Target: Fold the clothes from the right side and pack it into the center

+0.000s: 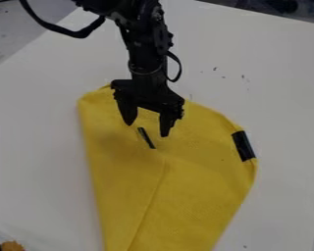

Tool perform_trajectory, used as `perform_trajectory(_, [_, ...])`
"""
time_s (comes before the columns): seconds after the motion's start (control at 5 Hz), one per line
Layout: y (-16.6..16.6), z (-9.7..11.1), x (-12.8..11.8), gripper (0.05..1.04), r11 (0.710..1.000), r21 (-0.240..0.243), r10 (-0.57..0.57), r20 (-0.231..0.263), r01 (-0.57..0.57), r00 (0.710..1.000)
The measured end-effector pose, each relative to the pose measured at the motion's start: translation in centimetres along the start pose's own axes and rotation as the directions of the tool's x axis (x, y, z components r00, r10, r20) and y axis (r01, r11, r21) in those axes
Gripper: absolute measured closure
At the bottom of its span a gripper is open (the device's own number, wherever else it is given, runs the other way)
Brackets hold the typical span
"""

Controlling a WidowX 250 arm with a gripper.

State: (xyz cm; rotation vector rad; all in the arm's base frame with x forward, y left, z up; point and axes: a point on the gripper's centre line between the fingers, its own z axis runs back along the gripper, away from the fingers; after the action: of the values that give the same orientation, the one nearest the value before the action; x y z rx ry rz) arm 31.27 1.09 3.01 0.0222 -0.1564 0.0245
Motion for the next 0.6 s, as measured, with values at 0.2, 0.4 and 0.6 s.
perform_trajectory(0.2, [-0.1,-0.7,-0.4,0.083,1.0,0.001,0.004,-0.031,-0.004,1.0])
perform_trajectory(0.4, [-3.4,-0.3,0.6,0.083,1.0,0.01,-0.029,-0.039,0.029,0.999])
perform_trajectory(0.6, [-6.5,0.2,1.5,0.083,0.998,0.032,-0.05,-0.054,0.052,0.997])
